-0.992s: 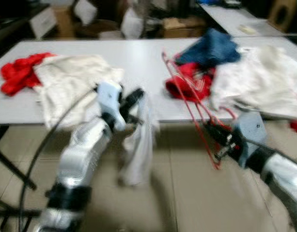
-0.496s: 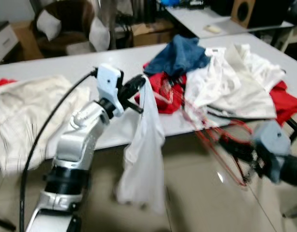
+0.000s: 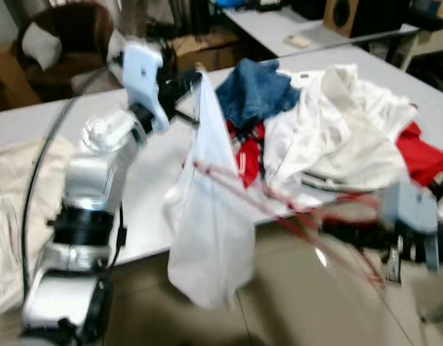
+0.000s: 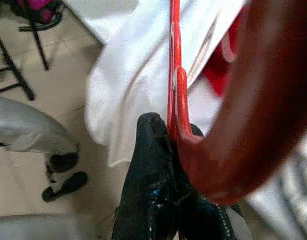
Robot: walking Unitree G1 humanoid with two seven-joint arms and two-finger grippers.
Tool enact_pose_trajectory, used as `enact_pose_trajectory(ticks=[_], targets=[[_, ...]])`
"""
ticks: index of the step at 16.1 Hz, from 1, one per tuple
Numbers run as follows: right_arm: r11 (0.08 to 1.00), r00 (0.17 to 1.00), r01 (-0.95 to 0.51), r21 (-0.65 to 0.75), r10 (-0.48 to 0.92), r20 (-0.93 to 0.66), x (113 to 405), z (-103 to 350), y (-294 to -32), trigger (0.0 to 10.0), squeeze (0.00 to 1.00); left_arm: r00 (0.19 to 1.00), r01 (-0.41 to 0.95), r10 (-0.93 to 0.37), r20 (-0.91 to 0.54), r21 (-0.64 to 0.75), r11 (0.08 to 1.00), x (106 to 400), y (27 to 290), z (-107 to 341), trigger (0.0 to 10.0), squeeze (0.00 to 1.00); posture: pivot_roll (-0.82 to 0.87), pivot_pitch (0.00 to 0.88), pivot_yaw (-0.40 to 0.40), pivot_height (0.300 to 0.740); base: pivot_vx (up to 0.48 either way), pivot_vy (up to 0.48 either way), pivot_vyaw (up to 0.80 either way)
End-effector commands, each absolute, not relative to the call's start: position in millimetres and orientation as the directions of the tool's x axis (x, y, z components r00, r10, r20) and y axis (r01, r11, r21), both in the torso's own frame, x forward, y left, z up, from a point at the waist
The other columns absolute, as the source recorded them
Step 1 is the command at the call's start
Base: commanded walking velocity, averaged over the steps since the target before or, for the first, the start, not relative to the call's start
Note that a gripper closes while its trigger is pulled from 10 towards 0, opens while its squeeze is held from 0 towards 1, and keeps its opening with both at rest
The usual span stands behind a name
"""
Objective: Hang hanger
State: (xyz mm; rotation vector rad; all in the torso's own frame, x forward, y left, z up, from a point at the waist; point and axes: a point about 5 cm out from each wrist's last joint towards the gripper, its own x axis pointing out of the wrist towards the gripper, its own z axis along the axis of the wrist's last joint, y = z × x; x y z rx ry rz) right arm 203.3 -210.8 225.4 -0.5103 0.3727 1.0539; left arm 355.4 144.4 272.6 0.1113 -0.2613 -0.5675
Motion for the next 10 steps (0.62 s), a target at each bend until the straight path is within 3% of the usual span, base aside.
enact_pose_trajectory(ticks=[1,8,10], targets=[[0.349,0.438,-0.899,-0.265,0.744,-0.504,211.2,231.2,-203.5,10.0,0.0,0.832,0.447,-0.481,0.277,0.179,0.876,357.2,167.5,295.4,10.0,0.0,-0.19,0.0,0.068,0.74,0.364,0.0,0.0],[0.257,0.421,-0.896,-0.362,0.75,-0.509,243.9,253.7,-198.7,10.0,0.0,0.759,0.466,-0.522,0.39,0.235,0.853,357.7,164.8,347.2,10.0,0.0,-0.18,0.0,0.043,0.74,0.367,0.0,0.0],[0.233,0.416,-0.892,-0.386,0.757,-0.504,256.8,258.2,-191.3,10.0,0.0,0.734,0.489,-0.557,0.387,0.268,0.83,354.8,157.0,354.6,10.0,0.0,-0.19,0.0,0.043,0.74,0.152,0.0,0.0]])
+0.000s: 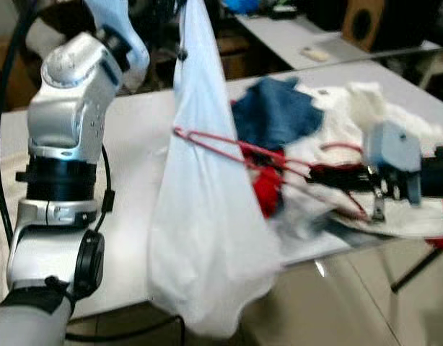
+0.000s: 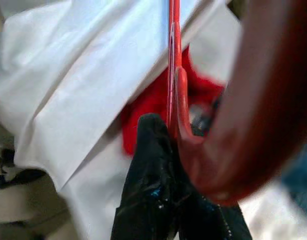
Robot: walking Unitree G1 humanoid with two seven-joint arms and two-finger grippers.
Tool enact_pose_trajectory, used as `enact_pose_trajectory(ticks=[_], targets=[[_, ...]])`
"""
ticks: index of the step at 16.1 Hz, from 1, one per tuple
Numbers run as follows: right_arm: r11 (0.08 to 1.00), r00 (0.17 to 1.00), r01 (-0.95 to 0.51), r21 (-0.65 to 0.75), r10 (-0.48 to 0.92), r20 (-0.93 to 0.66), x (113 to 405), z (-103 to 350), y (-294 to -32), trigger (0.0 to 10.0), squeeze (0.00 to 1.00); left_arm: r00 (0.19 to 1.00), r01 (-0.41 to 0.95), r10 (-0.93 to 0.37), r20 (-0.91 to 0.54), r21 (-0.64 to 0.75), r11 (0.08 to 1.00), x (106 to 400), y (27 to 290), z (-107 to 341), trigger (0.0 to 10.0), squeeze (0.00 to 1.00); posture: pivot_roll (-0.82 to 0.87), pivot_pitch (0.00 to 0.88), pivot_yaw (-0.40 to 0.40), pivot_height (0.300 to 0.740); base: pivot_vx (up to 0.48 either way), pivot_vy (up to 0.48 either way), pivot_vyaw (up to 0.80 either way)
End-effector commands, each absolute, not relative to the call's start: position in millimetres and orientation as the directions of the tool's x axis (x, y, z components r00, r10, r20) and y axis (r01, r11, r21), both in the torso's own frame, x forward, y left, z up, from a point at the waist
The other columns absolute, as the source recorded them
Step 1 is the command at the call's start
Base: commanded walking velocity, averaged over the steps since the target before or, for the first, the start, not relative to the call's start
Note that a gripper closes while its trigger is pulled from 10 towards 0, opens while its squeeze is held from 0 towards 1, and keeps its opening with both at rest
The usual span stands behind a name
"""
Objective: Hang hanger
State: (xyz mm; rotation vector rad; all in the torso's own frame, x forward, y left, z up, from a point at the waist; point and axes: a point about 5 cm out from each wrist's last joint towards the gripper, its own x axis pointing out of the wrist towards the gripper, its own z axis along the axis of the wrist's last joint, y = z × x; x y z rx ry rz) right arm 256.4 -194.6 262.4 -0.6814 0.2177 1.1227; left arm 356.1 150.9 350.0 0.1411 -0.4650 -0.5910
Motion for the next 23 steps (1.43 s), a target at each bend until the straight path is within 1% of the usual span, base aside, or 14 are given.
enact_pose_trajectory(ticks=[1,5,7,8,9,10,11,12,13,15,20,21,22,23], targets=[[0.238,0.425,-0.888,-0.394,0.753,-0.503,261.9,259.0,-190.3,10.0,0.0,0.718,0.509,-0.582,0.383,0.283,0.813,352.2,153.7,355.6,10.0,0.0,-0.18,0.0,0.043,0.74,0.0,0.0,0.0],[0.245,0.493,-0.842,-0.48,0.712,-0.5,303.9,269.8,-180.1,10.0,0.0,0.607,0.603,-0.697,0.382,0.35,0.717,334.6,136.4,370.1,10.0,0.0,-0.17,0.0,0.041,0.74,0.0,0.0,0.0],[0.262,0.576,-0.782,-0.566,0.652,-0.493,339.9,285.2,-172.2,10.0,0.0,0.514,0.64,-0.742,0.43,0.383,0.666,321.9,129.5,389.1,10.0,0.0,-0.17,0.0,0.036,0.74,0.0,0.0,0.0],[0.287,0.668,-0.7,-0.654,0.586,-0.459,363.0,297.2,-169.2,10.0,0.0,0.469,0.654,-0.753,0.461,0.391,0.647,316.1,128.0,400.4,10.0,0.0,-0.17,0.0,0.038,0.74,0.0,0.0,0.0],[0.294,0.7,-0.666,-0.685,0.564,-0.438,368.7,301.5,-169.0,10.0,0.0,0.457,0.657,-0.755,0.47,0.394,0.643,314.6,127.5,403.1,10.0,0.0,-0.17,0.0,0.039,0.74,0.0,0.0,0.0],[0.391,0.838,-0.445,-0.806,0.499,-0.22,388.9,335.0,-164.2,10.0,0.0,0.407,0.663,-0.754,0.516,0.4,0.632,307.9,125.4,413.8,10.0,0.0,-0.17,0.0,0.042,0.74,0.0,0.0,0.0],[0.444,0.878,-0.307,-0.842,0.474,-0.071,393.5,356.3,-161.0,10.0,0.0,0.388,0.666,-0.745,0.543,0.393,0.634,305.1,125.1,418.8,10.0,0.0,-0.16,0.0,0.04,0.74,0.0,0.0,0.0],[0.571,0.886,-0.087,-0.816,0.419,0.198,393.8,395.7,-160.5,10.0,0.0,0.355,0.665,-0.724,0.592,0.384,0.64,300.9,125.5,426.8,10.0,0.0,-0.16,0.0,0.037,0.74,0.0,0.0,0.0],[0.649,0.866,0.009,-0.761,0.375,0.33,390.5,416.4,-164.3,10.0,0.0,0.338,0.663,-0.706,0.622,0.375,0.648,298.6,126.4,431.6,10.0,0.0,-0.16,0.0,0.035,0.74,0.0,0.0,0.0],[0.673,0.781,0.233,-0.702,0.3,0.547,380.1,450.9,-174.5,10.0,0.0,0.298,0.673,-0.642,0.706,0.321,0.666,292.9,133.5,445.1,10.0,0.0,-0.16,0.0,0.032,0.74,0.0,0.0,0.0],[0.573,0.812,0.076,-0.816,0.44,0.384,396.0,390.3,-169.2,10.0,0.0,0.384,0.691,-0.688,0.616,0.302,0.657,305.6,123.1,409.9,10.0,0.0,-0.17,0.0,0.036,0.74,0.0,0.0,0.0],[0.564,0.807,0.019,-0.826,0.479,0.346,396.0,375.1,-171.1,10.0,0.0,0.421,0.699,-0.71,0.565,0.297,0.65,310.7,118.1,394.2,10.0,0.0,-0.17,0.0,0.04,0.74,0.0,0.0,0.0],[0.493,0.788,-0.13,-0.86,0.578,0.212,389.7,344.5,-176.3,10.0,0.0,0.53,0.693,-0.74,0.413,0.291,0.659,324.2,109.9,354.5,10.0,0.0,-0.17,0.0,0.044,0.74,0.0,0.0,0.0],[0.47,0.786,-0.168,-0.866,0.595,0.171,386.4,334.7,-181.1,10.0,0.0,0.578,0.685,-0.74,0.344,0.288,0.669,329.8,108.4,337.7,10.0,0.0,-0.17,0.0,0.047,0.74,0.0,0.0,0.0]])
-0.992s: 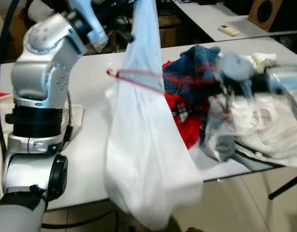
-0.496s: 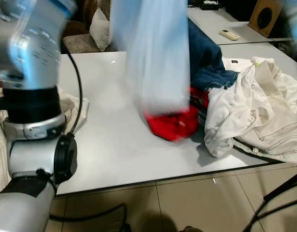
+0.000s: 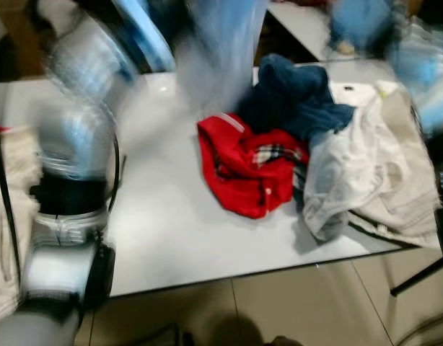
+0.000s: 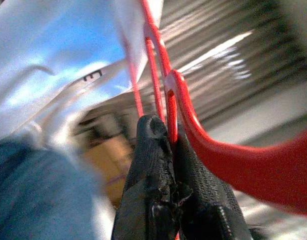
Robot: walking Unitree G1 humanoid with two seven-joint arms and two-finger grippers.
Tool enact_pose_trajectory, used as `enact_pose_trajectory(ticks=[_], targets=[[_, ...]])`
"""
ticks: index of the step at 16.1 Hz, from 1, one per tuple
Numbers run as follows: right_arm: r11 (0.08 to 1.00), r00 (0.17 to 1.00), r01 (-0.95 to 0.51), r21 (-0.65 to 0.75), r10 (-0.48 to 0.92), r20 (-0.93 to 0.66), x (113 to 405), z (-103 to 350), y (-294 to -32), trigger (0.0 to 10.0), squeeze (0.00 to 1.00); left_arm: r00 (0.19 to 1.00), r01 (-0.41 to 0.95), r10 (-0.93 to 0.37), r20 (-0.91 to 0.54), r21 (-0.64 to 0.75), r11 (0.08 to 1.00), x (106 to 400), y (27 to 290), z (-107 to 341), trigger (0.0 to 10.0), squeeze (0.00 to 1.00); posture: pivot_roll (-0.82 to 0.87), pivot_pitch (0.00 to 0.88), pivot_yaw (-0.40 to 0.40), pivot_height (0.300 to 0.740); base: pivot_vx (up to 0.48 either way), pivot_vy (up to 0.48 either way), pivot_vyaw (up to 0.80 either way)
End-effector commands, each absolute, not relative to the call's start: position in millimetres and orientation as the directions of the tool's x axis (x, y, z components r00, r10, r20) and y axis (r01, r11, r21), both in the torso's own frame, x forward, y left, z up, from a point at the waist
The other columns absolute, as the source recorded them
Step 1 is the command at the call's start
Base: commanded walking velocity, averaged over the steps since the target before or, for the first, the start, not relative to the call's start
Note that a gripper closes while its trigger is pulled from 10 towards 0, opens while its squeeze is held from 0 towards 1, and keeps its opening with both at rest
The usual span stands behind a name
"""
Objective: Hang hanger
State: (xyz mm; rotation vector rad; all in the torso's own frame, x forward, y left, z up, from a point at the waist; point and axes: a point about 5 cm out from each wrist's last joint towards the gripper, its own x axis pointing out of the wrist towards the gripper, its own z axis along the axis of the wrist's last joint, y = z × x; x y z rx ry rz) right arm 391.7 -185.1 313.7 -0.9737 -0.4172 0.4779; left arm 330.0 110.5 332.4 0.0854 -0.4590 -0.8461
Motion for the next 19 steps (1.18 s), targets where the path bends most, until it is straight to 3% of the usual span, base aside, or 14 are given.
enact_pose_trajectory(ticks=[1,2,3,4,8,11,14,17,18,19], targets=[[0.473,0.778,-0.236,-0.849,0.615,0.126,383.6,327.1,-184.2,10.0,0.0,0.604,0.677,-0.734,0.311,0.286,0.678,332.9,107.7,328.0,10.0,0.0,-0.17,0.0,0.047,0.74,0.0,0.0,0.0],[0.408,0.736,-0.382,-0.829,0.677,-0.006,371.6,308.1,-190.1,10.0,0.0,0.652,0.664,-0.715,0.253,0.264,0.699,339.2,107.3,306.9,10.0,0.0,-0.18,0.0,0.057,0.74,0.0,0.0,0.0],[0.244,0.647,-0.574,-0.782,0.72,-0.25,348.9,275.4,-200.8,10.0,0.0,0.708,0.63,-0.68,0.193,0.263,0.731,347.8,109.1,284.1,10.0,0.0,-0.19,0.0,0.071,0.74,0.0,0.0,0.0],[0.16,0.585,-0.671,-0.724,0.714,-0.384,334.6,259.1,-207.8,10.0,0.0,0.735,0.603,-0.658,0.164,0.286,0.745,353.1,111.3,275.5,10.0,0.0,-0.19,0.0,0.076,0.74,0.0,0.0,0.0],[0.034,0.456,-0.813,-0.582,0.658,-0.599,298.5,249.9,-232.2,10.0,0.0,0.826,0.509,-0.558,0.083,0.318,0.8,375.4,126.3,249.4,10.0,0.0,-0.2,0.0,0.091,0.74,0.0,0.0,0.0],[0.027,0.42,-0.845,-0.534,0.652,-0.631,275.6,272.4,-240.6,10.0,0.0,0.845,0.511,-0.534,-0.034,0.345,0.787,377.8,135.8,214.2,10.0,0.0,-0.19,0.0,0.092,0.74,0.0,0.0,0.0],[0.1,0.402,-0.864,-0.493,0.726,-0.558,248.5,305.1,-247.2,10.0,0.0,0.789,0.613,-0.587,-0.181,0.186,0.768,364.7,141.0,159.2,10.0,0.0,-0.19,0.0,0.088,0.74,0.0,0.0,0.0],[0.237,0.476,-0.839,-0.49,0.758,-0.447,234.4,321.1,-259.5,10.0,0.0,0.688,0.718,-0.692,-0.217,0.074,0.692,341.3,130.8,127.5,10.0,0.0,-0.2,0.0,0.095,0.74,0.0,0.0,0.0],[0.321,0.525,-0.812,-0.487,0.766,-0.372,236.3,318.8,-260.7,10.0,0.0,0.619,0.777,-0.76,-0.198,0.014,0.629,328.3,123.2,123.2,10.0,0.98,-0.2,0.0,0.094,0.74,0.0,0.0,0.0],[0.36,0.552,-0.797,-0.485,0.759,-0.346,238.1,314.7,-259.9,10.0,0.0,0.574,0.81,-0.797,-0.191,-0.01,0.586,321.1,119.4,122.4,10.0,1.0,-0.2,0.0,0.096,0.74,0.0,0.0,0.0]])
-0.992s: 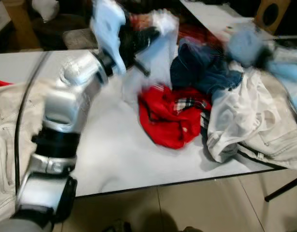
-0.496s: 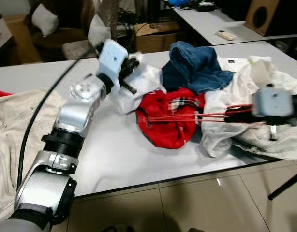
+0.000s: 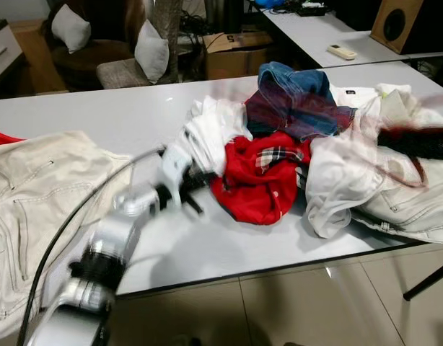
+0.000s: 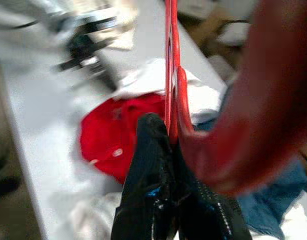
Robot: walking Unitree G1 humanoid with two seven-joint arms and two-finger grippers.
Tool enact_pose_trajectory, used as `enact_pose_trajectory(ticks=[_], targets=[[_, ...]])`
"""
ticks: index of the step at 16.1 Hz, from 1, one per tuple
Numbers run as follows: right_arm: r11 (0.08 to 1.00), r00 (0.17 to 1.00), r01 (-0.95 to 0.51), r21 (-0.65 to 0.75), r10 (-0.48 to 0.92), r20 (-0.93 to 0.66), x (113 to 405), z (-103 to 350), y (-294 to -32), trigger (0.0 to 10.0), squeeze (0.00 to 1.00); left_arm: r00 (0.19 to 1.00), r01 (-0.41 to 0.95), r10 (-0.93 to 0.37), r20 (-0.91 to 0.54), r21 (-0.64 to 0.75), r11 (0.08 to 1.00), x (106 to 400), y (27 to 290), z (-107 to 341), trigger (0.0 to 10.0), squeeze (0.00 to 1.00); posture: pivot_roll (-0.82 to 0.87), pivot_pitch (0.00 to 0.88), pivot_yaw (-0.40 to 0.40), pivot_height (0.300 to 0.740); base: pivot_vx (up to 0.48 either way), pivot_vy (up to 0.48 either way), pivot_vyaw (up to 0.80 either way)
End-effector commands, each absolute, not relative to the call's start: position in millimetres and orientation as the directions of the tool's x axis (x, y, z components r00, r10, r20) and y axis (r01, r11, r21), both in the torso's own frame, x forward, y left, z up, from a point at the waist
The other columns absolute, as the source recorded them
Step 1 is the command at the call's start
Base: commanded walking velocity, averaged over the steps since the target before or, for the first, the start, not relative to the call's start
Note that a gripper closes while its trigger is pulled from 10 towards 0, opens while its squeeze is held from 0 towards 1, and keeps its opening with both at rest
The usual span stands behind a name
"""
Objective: Hang hanger
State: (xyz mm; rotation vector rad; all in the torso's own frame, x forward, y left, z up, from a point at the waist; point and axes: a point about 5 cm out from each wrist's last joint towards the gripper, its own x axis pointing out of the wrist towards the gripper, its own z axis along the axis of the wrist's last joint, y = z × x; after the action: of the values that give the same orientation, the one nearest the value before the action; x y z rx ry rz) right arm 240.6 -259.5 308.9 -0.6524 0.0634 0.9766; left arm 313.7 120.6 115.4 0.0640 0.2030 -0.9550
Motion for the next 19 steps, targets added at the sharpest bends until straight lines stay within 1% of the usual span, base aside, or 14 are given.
enact_pose_trajectory(ticks=[1,2,3,4,6,8,10,11,12,13,14,15,16,19], targets=[[0.476,0.638,-0.749,-0.461,0.706,-0.307,244.4,296.3,-256.2,10.0,0.0,0.445,0.888,-0.878,-0.174,-0.044,0.459,300.6,111.8,126.5,10.0,1.0,-0.19,0.0,0.104,0.74,0.0,0.0,0.0],[0.514,0.658,-0.737,-0.438,0.692,-0.296,245.5,290.1,-254.3,10.0,0.0,0.408,0.907,-0.897,-0.172,-0.039,0.42,294.5,110.7,130.1,10.0,1.0,-0.19,0.0,0.107,0.74,0.0,0.0,0.0],[0.567,0.673,-0.73,-0.382,0.695,-0.253,245.8,279.8,-248.4,10.0,0.0,0.329,0.941,-0.927,-0.178,-0.023,0.338,282.3,109.7,139.4,10.0,1.0,-0.19,0.0,0.109,0.74,0.0,0.0,0.0],[0.591,0.683,-0.721,-0.361,0.693,-0.231,246.1,274.8,-244.1,10.0,0.0,0.287,0.956,-0.938,-0.193,-0.012,0.295,275.5,109.6,143.6,10.0,1.0,-0.19,0.0,0.109,0.74,0.0,0.0,0.0],[0.687,0.743,-0.665,-0.292,0.649,-0.165,251.2,257.1,-231.5,10.0,0.0,0.17,0.985,-0.954,-0.246,0.02,0.17,257.4,109.4,157.4,10.0,1.0,-0.18,0.0,0.11,0.74,0.0,0.0,0.0],[0.748,0.782,-0.62,-0.236,0.613,-0.112,252.2,249.6,-220.6,10.0,0.0,0.141,0.99,-0.967,-0.213,0.015,0.141,251.7,111.9,177.4,10.0,1.0,-0.18,0.0,0.114,0.74,0.0,0.0,0.0],[0.795,0.818,-0.57,-0.208,0.572,-0.057,251.8,248.2,-211.9,10.0,0.0,0.174,0.985,-0.977,-0.122,0.018,0.173,252.9,117.1,200.0,10.0,1.0,-0.18,0.0,0.117,0.74,0.0,0.0,0.0],[0.842,0.854,-0.503,-0.198,0.519,0.038,251.7,250.9,-203.3,10.0,0.0,0.307,0.951,-0.951,-0.021,0.047,0.306,261.4,123.1,211.4,10.0,1.0,-0.17,0.0,0.119,0.74,0.0,0.0,0.0],[0.879,0.877,-0.451,-0.155,0.469,0.108,251.0,252.6,-195.6,10.0,0.0,0.47,0.878,-0.881,0.043,0.079,0.472,272.2,130.8,214.5,10.0,1.0,-0.17,0.0,0.12,0.74,0.0,0.0,0.0],[0.901,0.895,-0.415,-0.125,0.429,0.124,250.5,250.1,-189.1,10.0,0.0,0.6,0.795,-0.798,0.047,0.069,0.602,280.5,137.9,211.6,10.0,0.4,-0.17,0.0,0.119,0.74,0.0,0.0,0.0],[0.917,0.907,-0.388,-0.096,0.398,0.135,250.1,246.7,-185.9,10.0,0.0,0.665,0.74,-0.741,0.091,0.049,0.67,284.4,142.4,211.7,10.0,0.0,-0.17,0.0,0.117,0.74,0.0,0.0,0.0],[0.947,0.936,-0.319,-0.017,0.318,0.147,248.6,237.1,-181.4,10.0,0.0,0.776,0.625,-0.622,0.109,0.008,0.781,290.7,151.4,206.5,10.0,0.0,-0.16,0.0,0.112,0.74,0.0,0.0,0.0],[0.957,0.951,-0.29,-0.016,0.29,0.107,247.6,227.0,-178.7,10.0,0.0,0.824,0.56,-0.558,0.098,0.005,0.828,293.4,156.2,201.8,10.0,0.0,-0.16,0.0,0.108,0.74,0.0,0.0,0.0],[0.959,0.959,-0.279,0.038,0.277,0.054,240.4,205.2,-164.7,10.0,0.0,0.871,0.488,-0.49,0.031,0.05,0.871,291.9,161.3,184.6,10.0,0.0,-0.16,0.0,0.105,0.74,0.0,0.23,0.0]])
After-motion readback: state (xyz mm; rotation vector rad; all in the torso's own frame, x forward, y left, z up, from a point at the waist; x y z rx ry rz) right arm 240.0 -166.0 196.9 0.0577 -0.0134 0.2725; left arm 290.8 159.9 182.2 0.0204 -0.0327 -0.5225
